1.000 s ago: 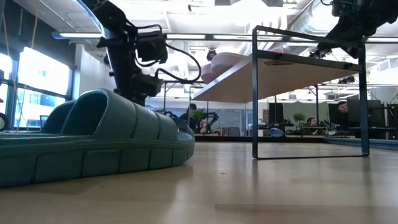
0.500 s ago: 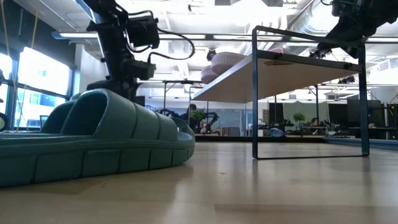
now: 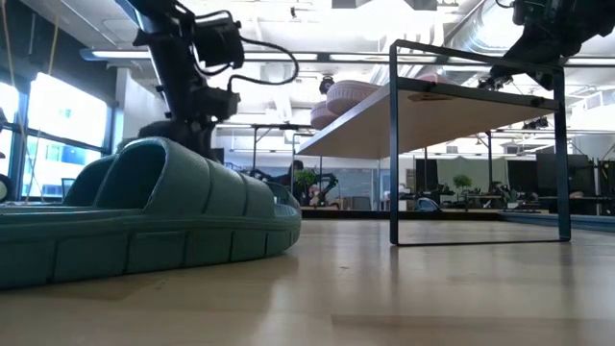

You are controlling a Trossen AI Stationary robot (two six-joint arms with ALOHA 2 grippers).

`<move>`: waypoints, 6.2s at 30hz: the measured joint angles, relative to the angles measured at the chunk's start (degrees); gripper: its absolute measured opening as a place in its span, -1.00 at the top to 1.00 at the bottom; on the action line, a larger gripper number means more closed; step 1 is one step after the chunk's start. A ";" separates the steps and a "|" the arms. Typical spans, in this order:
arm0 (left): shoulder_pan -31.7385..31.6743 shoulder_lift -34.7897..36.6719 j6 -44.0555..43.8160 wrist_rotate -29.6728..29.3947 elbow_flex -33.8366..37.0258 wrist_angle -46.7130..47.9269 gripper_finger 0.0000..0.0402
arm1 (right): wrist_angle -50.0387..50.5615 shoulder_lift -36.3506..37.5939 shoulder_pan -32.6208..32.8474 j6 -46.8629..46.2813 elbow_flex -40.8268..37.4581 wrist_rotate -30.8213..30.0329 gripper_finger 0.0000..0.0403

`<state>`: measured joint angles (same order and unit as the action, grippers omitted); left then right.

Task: Pick and place slides into the shelf
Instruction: Put the green slide under the shelf

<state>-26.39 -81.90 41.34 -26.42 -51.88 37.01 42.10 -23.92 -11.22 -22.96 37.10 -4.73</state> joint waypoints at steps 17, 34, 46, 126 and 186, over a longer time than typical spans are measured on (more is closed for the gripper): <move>-3.59 -4.29 14.31 14.97 0.02 -9.30 1.00 | -1.15 0.00 0.00 -1.18 0.00 -0.30 1.00; -3.61 -4.27 31.27 22.30 0.00 -12.32 1.00 | -3.32 0.00 0.00 -3.43 0.00 -1.57 1.00; -4.85 -5.07 45.52 18.49 0.00 -17.18 1.00 | -3.43 -0.01 0.02 -4.07 0.00 -2.38 1.00; -1.38 2.68 -54.00 30.49 11.18 -1.53 0.98 | 0.91 -0.07 0.00 -2.05 0.00 1.59 1.00; -7.44 -1.41 -50.54 20.59 12.94 -17.18 1.00 | 1.41 -0.07 0.00 -2.05 0.00 1.20 1.00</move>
<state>-33.83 -83.30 -9.21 -5.83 -38.94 19.83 43.51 -23.99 -11.22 -25.01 37.10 -3.53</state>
